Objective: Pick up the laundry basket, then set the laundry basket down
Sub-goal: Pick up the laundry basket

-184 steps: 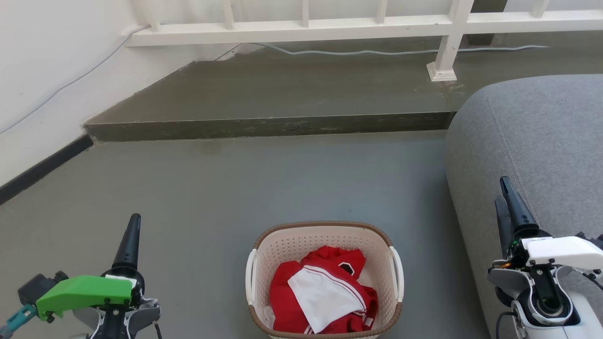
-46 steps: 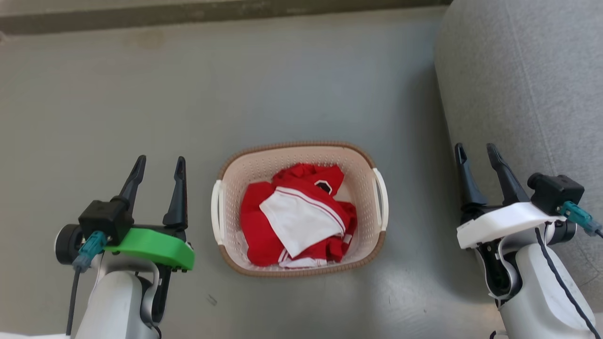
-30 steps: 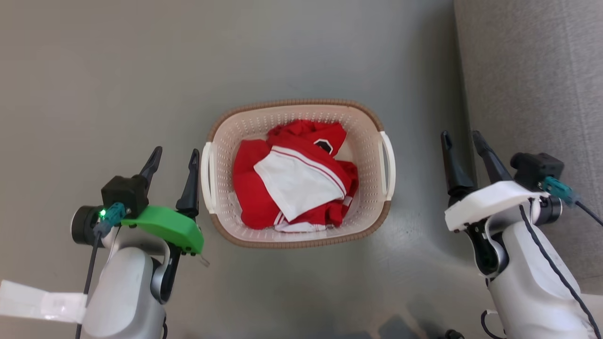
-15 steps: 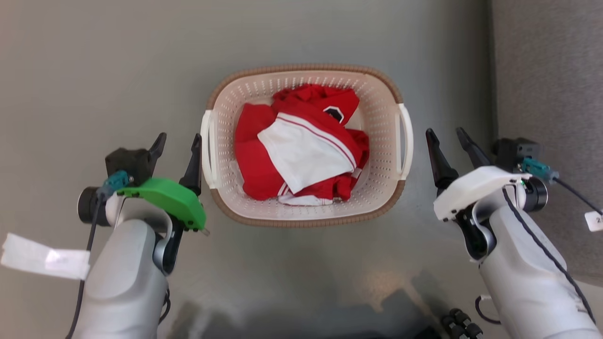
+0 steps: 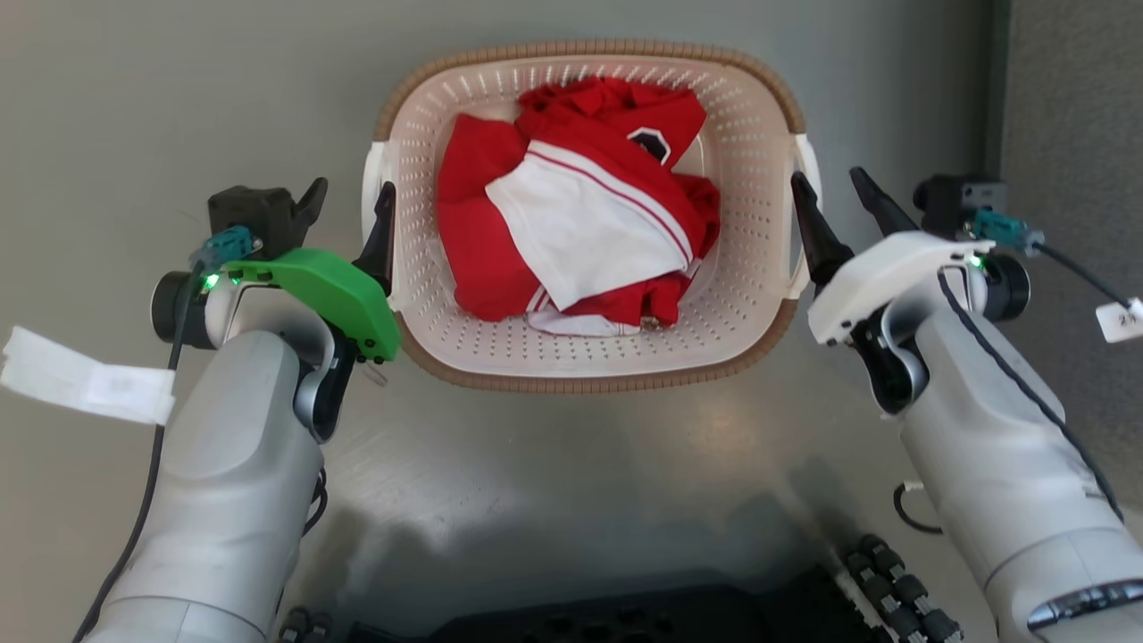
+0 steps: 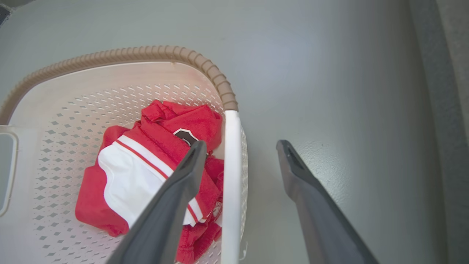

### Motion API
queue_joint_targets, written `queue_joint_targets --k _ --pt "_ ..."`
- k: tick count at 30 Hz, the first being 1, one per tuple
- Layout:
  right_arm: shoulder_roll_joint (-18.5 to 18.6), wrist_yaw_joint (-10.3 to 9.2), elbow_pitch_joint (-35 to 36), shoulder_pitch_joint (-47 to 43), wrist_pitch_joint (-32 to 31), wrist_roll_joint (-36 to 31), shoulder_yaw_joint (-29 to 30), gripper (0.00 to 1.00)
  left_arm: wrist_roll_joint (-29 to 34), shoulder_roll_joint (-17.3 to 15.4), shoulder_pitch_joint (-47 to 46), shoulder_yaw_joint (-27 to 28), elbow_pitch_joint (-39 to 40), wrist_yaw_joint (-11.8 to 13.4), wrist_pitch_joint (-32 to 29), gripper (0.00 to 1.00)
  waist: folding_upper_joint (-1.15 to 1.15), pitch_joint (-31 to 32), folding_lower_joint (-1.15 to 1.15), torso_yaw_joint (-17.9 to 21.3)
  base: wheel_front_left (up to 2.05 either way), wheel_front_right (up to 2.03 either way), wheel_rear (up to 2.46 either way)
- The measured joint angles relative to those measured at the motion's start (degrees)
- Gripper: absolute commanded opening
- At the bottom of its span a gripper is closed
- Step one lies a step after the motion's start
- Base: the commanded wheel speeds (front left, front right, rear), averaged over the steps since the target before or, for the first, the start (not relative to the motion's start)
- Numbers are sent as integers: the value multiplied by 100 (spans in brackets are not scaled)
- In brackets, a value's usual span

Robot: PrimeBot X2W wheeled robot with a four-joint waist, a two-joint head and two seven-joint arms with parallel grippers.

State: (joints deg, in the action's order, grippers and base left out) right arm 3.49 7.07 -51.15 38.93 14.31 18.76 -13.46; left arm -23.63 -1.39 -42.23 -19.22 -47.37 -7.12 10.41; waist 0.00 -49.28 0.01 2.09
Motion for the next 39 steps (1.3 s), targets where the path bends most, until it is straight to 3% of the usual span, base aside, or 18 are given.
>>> queue_joint_targets --k 16,19,21,22,23,24,25,26,39 --pt "10 0 -582 584 -74 541 -660 100 -531 7 -507 -558 -557 -1 -187 100 0 -591 0 -62 0 0 0" --pt "9 1 -642 678 -73 606 -720 74 -665 5 -538 -671 -595 -1 -179 100 0 -603 0 -74 0 0 0" --pt "10 1 -687 737 -71 656 -730 73 -709 7 -588 -719 -608 -1 -166 98 0 -604 0 -81 0 0 0" --pt "11 1 -709 758 -69 668 -733 55 -733 8 -611 -742 -610 -1 -137 84 0 -604 0 -85 0 0 0" --pt "11 1 -709 758 -69 668 -733 40 -733 8 -611 -742 -610 -1 -137 48 0 -604 0 -85 0 0 0" --pt "11 1 -725 769 -66 690 -742 28 -750 8 -628 -772 -615 -1 -129 21 0 -603 0 -88 0 0 0" --pt "11 1 -747 774 -65 714 -753 9 -762 7 -640 -818 -626 -1 -129 0 0 -602 0 -91 0 0 0" --pt "10 0 -778 779 -65 736 -761 0 -791 7 -653 -858 -649 -1 -129 0 0 -601 0 -93 0 0 0" --pt "-5 -1 -1050 867 -46 967 -992 0 -1214 52 -716 -1234 -901 -35 -71 0 0 -419 0 -111 0 0 0"
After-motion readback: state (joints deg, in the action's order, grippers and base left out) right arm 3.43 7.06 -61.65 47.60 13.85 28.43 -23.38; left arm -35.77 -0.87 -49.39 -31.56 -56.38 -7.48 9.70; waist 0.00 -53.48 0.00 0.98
